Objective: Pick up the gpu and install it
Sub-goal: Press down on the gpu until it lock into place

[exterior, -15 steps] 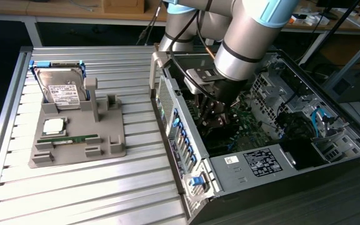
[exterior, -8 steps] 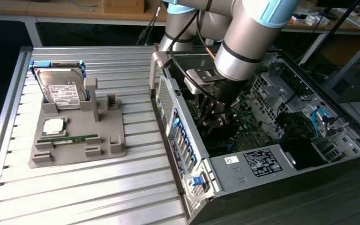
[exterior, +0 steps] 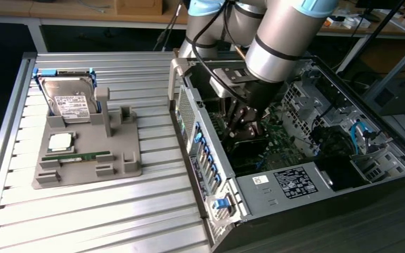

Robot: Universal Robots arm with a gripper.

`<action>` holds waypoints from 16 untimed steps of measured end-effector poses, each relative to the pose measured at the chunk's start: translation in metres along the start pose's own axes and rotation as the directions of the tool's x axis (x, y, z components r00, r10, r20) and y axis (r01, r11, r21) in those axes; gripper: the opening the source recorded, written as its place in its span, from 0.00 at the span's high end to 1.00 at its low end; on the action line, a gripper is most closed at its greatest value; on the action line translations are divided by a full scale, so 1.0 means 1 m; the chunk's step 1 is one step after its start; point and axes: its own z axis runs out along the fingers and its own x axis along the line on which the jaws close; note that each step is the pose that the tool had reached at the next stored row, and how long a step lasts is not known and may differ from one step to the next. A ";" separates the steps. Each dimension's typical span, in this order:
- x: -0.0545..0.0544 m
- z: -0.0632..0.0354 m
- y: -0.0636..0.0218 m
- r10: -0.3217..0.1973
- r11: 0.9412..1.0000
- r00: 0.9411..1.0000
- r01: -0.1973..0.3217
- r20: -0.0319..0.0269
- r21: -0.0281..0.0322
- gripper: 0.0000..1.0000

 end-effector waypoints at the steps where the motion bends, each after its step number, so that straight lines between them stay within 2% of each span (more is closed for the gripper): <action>1: 0.000 -0.0015 0.0006 0.000 1.000 1.000 0.000 0.000 0.000 0.89; 7: -0.004 -0.0007 0.0167 0.000 1.000 1.000 0.000 0.000 0.001 0.89; 16: -0.006 0.0002 0.0257 0.000 1.000 1.000 0.000 -0.001 0.001 0.89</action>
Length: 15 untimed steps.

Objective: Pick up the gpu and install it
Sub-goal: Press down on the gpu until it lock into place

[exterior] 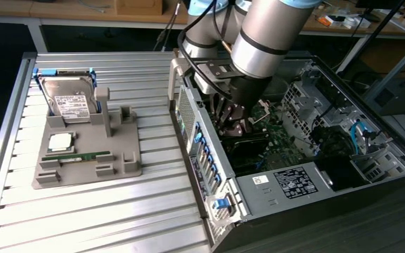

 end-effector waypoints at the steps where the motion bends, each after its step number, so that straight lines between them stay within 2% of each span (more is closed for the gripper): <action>1: 0.000 0.0001 0.0003 0.000 1.000 1.000 0.000 0.000 0.000 0.89; 8: -0.001 0.0006 0.0058 0.000 1.000 1.000 0.000 0.000 0.000 0.89; 15: -0.001 0.0016 0.0067 0.000 1.000 1.000 0.000 0.000 0.000 0.89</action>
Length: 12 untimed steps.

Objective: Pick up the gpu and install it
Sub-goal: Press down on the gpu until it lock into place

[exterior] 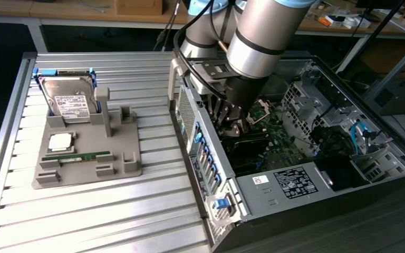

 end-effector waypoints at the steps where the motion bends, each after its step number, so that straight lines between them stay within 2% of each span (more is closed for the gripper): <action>1: 0.000 0.0006 -0.0001 0.000 1.000 1.000 0.000 0.000 0.000 0.89; 6: 0.000 0.0009 -0.0007 0.000 1.000 1.000 0.000 -0.001 0.000 0.89; 12: 0.001 0.0006 -0.0086 0.000 1.000 1.000 0.000 -0.001 -0.003 0.89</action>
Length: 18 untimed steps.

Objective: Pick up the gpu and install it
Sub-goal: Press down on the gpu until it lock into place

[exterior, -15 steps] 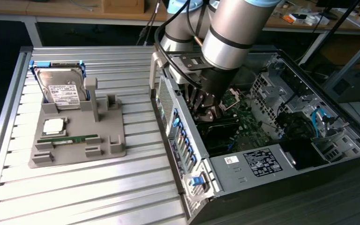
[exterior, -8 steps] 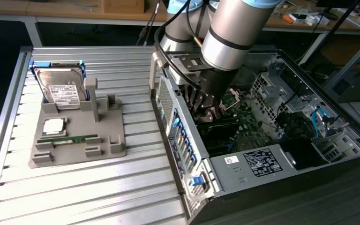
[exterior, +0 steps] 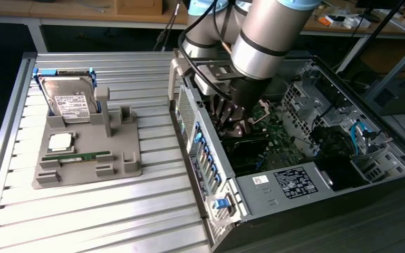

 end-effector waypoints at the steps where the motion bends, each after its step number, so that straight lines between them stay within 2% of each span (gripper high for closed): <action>1: 0.000 0.0002 -0.0016 0.000 1.000 1.000 0.000 0.000 -0.001 0.89; 6: 0.002 0.0039 -0.0109 0.000 1.000 1.000 0.000 0.001 -0.012 0.89; 8: 0.002 0.0082 -0.0165 0.000 1.000 1.000 0.000 0.002 -0.020 0.89; 11: 0.003 0.0134 -0.0233 0.000 1.000 1.000 0.000 0.003 -0.028 0.89; 14: 0.003 0.0190 -0.0256 0.000 0.999 1.000 0.000 0.003 -0.033 0.89; 18: -0.001 0.0236 -0.0267 -0.001 0.999 1.000 0.001 0.002 -0.034 0.89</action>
